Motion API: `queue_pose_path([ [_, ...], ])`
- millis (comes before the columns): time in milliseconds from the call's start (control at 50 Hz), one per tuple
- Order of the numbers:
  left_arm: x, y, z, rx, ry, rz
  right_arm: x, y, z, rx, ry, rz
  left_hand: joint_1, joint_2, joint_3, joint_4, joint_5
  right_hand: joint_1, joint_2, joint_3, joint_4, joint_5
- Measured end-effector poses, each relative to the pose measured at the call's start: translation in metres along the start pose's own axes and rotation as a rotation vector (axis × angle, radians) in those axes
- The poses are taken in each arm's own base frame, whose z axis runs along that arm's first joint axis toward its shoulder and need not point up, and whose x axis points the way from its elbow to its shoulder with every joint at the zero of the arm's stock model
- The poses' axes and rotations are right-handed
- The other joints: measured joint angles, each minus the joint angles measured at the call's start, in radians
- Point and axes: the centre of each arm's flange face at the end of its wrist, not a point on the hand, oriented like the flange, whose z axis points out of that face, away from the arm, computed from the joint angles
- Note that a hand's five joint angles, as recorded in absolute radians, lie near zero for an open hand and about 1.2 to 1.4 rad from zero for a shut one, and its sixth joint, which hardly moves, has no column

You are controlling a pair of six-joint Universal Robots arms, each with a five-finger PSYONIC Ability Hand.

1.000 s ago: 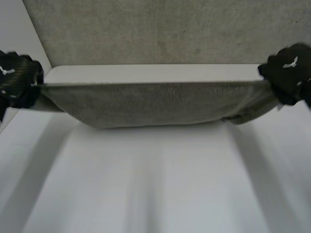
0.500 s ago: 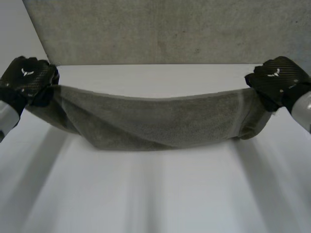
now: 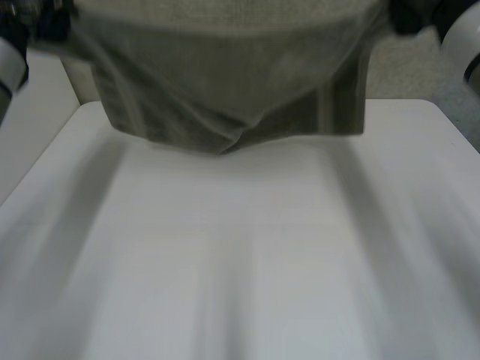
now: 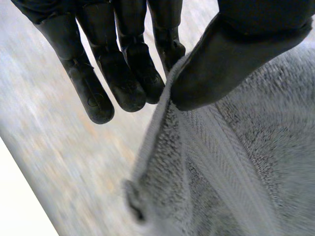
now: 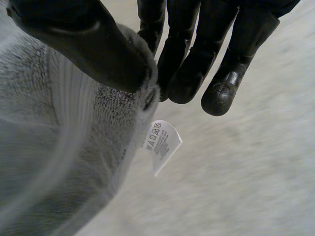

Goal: Fold the towel.

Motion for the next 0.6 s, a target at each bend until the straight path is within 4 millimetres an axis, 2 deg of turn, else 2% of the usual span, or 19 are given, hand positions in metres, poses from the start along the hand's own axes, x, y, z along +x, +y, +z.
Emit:
queue_pose_path([
  [60,-0.002,0.031,-0.019,-0.094,0.025,-0.016,-0.017,0.025,-0.011,-0.076,-0.094,0.011,0.000,0.000,0.000,0.000,0.000,0.000,0.000,0.000,0.000,0.000],
  [140,-0.007,0.062,-0.048,-0.190,0.056,-0.032,-0.033,0.059,-0.028,-0.174,-0.184,0.009,0.000,0.000,0.000,0.000,0.000,0.000,0.000,0.000,0.000,0.000],
  [200,-0.009,0.075,-0.068,-0.229,0.079,-0.040,-0.040,0.077,-0.041,-0.231,-0.228,-0.003,0.000,0.000,0.000,0.000,0.000,0.000,0.000,0.000,0.000,0.000],
  [240,-0.010,0.078,-0.079,-0.238,0.091,-0.042,-0.043,0.083,-0.049,-0.250,-0.244,-0.011,0.000,0.000,0.000,0.000,0.000,0.000,0.000,0.000,0.000,0.000],
  [320,-0.014,0.075,-0.095,-0.231,0.108,-0.034,-0.039,0.085,-0.062,-0.270,-0.246,-0.028,0.000,0.000,0.000,0.000,0.000,0.000,0.000,0.000,0.000,0.000],
  [400,-0.019,0.057,-0.105,-0.186,0.114,-0.006,-0.024,0.074,-0.075,-0.267,-0.198,-0.048,0.000,0.000,0.000,0.000,0.000,0.000,0.000,0.000,0.000,0.000],
  [500,-0.022,0.033,-0.109,-0.125,0.116,0.025,-0.008,0.057,-0.085,-0.248,-0.142,-0.068,0.000,0.000,0.000,0.000,0.000,0.000,0.000,0.000,0.000,0.000],
  [600,-0.021,0.022,-0.109,-0.097,0.118,0.027,-0.002,0.048,-0.091,-0.239,-0.120,-0.076,0.000,0.000,0.000,0.000,0.000,0.000,0.000,0.000,0.000,0.000],
])
